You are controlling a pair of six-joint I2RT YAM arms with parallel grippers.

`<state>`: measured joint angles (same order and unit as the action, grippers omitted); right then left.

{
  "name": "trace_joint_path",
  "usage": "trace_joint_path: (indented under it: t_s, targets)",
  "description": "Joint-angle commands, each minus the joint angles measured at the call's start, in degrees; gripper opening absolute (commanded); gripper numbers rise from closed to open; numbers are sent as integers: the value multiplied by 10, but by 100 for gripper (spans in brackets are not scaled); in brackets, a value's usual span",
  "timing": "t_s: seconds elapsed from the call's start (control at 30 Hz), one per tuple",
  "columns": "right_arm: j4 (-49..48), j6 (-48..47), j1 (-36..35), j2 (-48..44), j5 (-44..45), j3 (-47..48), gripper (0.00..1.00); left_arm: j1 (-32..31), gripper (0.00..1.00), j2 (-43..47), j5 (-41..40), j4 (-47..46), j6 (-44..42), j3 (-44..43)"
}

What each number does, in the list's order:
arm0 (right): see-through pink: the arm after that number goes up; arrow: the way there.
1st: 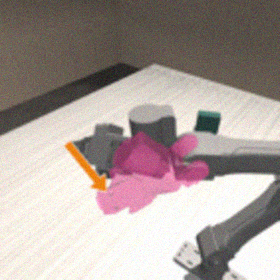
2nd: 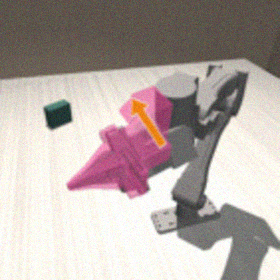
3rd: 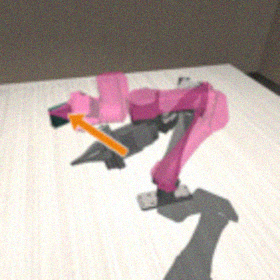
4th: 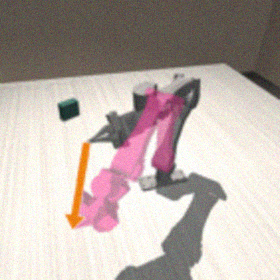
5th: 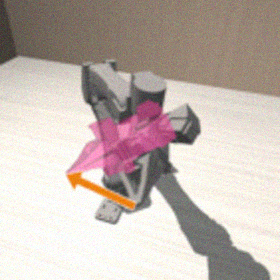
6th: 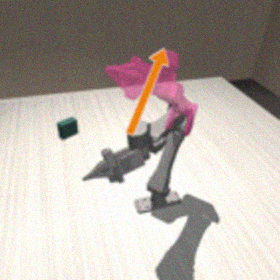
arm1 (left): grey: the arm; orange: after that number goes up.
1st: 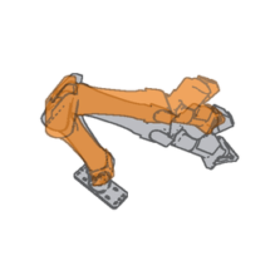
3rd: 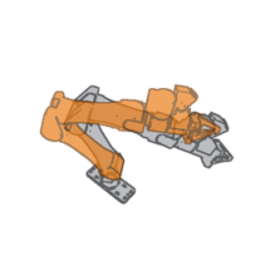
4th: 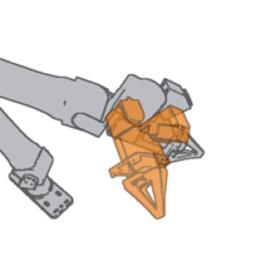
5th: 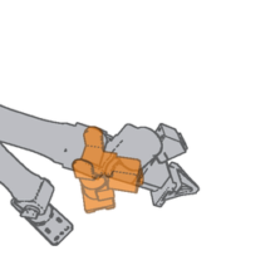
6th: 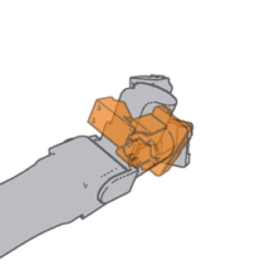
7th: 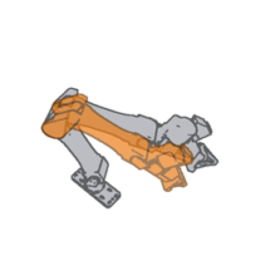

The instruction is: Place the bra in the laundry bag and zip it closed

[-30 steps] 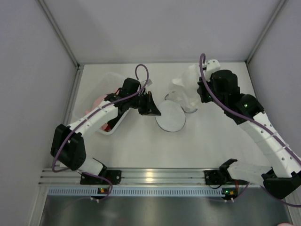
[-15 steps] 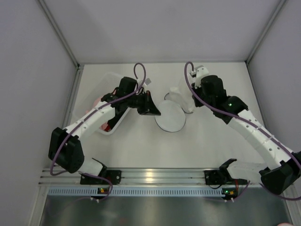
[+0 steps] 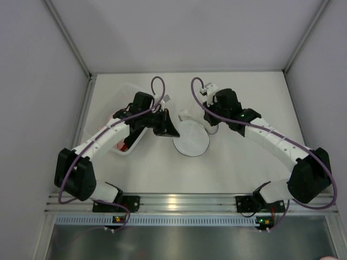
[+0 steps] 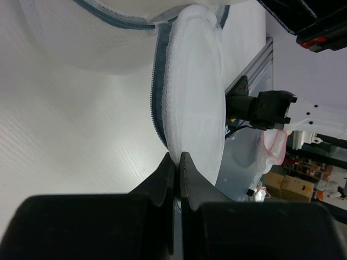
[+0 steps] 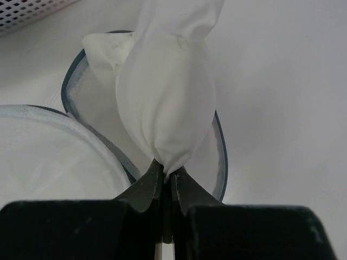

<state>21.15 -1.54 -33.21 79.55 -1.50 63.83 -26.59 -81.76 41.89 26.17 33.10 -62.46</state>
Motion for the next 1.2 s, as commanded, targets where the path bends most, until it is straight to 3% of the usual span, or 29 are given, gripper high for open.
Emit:
trace_joint_path:
  t_s: [0.0, 0.2, 0.4, 0.67, 0.7, 0.73, 0.87, 0.93, 1.17]
  targets:
    - [-10, -23, -2, -15, -69, -11, 0, 4, 0, 25, -20, 39, -62, 1]
    - [52, -30, -29, 3, -76, -27, 0, 12, 0, 29, -51, 76, -94, -19]
    - [31, -23, -79, 30, -3, -55, 0, 24, 0, 32, -40, 82, -93, -38]
    - [64, -9, -85, 53, 62, -28, 2, 25, 0, 43, -73, 123, -125, -65]
    - [70, -3, -85, 52, 66, -22, 11, 25, 0, 44, -73, 126, -128, -71]
    - [80, 7, -84, 48, 66, -8, 43, 25, 0, 43, -74, 129, -134, -76]
    - [122, 42, -84, 6, 56, 19, 92, 26, 0, 44, -75, 143, -145, -79]
    - [135, 55, -84, -29, 49, 30, 99, 25, 0, 44, -75, 145, -146, -77]
    - [156, 100, -70, -91, 108, 56, 98, 27, 0, 41, -63, 144, -143, -74]
